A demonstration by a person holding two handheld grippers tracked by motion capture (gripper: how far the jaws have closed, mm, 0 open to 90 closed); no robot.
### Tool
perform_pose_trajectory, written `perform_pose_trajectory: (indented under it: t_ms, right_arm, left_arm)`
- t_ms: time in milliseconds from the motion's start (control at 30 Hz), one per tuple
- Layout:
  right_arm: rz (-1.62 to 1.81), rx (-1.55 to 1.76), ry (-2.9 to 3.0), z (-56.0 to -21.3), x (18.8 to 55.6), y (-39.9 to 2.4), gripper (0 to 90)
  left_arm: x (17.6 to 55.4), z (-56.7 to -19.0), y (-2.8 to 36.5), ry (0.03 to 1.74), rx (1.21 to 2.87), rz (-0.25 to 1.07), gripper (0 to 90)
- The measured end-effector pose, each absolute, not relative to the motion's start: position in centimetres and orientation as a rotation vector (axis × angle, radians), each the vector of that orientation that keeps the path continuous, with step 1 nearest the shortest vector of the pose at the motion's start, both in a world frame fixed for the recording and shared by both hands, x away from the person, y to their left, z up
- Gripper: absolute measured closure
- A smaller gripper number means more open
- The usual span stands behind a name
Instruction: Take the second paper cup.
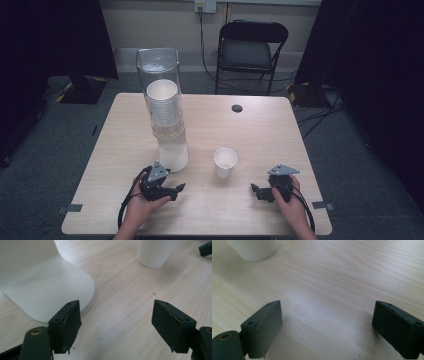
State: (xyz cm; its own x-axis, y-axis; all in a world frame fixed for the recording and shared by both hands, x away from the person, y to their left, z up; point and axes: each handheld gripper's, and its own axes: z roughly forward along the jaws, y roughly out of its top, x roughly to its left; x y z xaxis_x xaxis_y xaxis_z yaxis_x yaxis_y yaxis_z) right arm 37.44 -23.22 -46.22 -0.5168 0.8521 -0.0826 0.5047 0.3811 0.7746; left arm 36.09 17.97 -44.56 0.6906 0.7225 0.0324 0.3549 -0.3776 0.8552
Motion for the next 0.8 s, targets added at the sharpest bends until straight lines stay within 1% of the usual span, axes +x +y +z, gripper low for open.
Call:
perform_pose_trajectory:
  t_ms: [200,233,300,467,767,800]
  right_arm:
    - [0.975,1.168,2.170,-46.2,37.4,-23.2,8.7]
    - [0.975,1.168,2.170,-46.2,37.4,-23.2,8.8]
    - [0.975,1.168,2.170,-46.2,37.4,-23.2,8.7]
    - [0.975,1.170,2.169,-46.2,37.4,-23.2,8.7]
    - [0.975,1.169,2.169,-46.2,37.4,-23.2,8.7]
    - [0.975,1.169,2.168,-46.2,37.4,-23.2,8.7]
  left_arm:
    - [36.8,-43.7,19.0,0.881,1.931,0.547,23.1]
    - [36.9,-43.6,19.2,0.890,1.909,0.536,22.6]
    - [37.1,-43.4,19.6,0.888,1.908,0.552,22.6]
    - [38.2,-42.5,20.7,0.957,1.824,0.579,22.6]
    - [39.8,-40.3,20.6,0.964,1.788,0.605,21.9]
    - [40.2,-39.9,20.6,0.970,1.782,0.636,21.5]
